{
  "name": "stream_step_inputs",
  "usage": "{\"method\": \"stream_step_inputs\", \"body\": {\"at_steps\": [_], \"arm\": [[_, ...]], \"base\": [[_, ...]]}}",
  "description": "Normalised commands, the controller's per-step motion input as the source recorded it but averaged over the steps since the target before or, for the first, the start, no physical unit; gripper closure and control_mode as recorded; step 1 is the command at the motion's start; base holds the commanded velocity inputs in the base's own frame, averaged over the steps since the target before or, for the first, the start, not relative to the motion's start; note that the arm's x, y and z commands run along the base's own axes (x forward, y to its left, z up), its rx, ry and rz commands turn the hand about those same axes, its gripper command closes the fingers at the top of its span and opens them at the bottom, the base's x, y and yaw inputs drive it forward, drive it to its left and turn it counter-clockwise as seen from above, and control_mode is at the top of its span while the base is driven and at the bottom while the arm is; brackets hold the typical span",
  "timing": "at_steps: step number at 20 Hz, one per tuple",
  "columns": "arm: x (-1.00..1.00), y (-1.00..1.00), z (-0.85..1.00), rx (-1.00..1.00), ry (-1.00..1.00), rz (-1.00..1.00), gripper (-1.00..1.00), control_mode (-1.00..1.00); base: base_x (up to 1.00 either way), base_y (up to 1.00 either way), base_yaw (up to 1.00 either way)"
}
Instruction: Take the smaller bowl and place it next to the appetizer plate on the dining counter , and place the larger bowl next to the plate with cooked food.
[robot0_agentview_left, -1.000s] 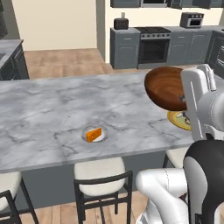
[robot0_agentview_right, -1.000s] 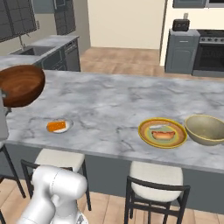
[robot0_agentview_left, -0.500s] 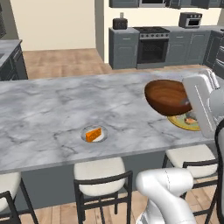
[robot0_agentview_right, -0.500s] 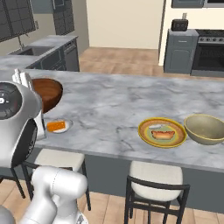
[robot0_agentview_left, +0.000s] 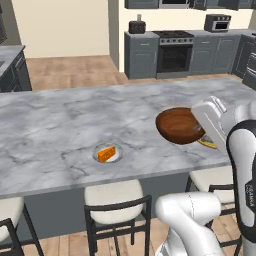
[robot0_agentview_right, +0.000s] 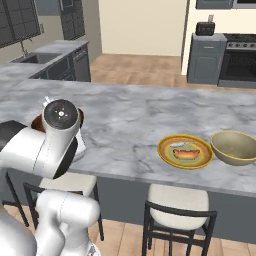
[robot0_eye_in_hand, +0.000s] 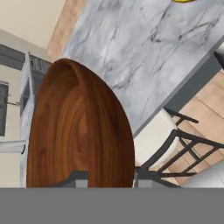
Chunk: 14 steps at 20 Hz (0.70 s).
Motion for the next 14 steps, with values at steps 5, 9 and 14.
{"method": "stream_step_inputs", "body": {"at_steps": [5, 9, 14], "arm": [[0.60, -0.01, -0.55, 0.00, 0.04, 0.02, 1.00, -1.00], [0.45, -0.02, -0.30, 0.00, 0.02, 0.02, 1.00, -1.00], [0.61, -0.04, -0.42, 0.00, 0.02, 0.01, 1.00, -1.00]], "base": [[0.00, 0.00, 0.00], [0.00, 0.00, 0.00], [0.00, 0.00, 0.00]]}}
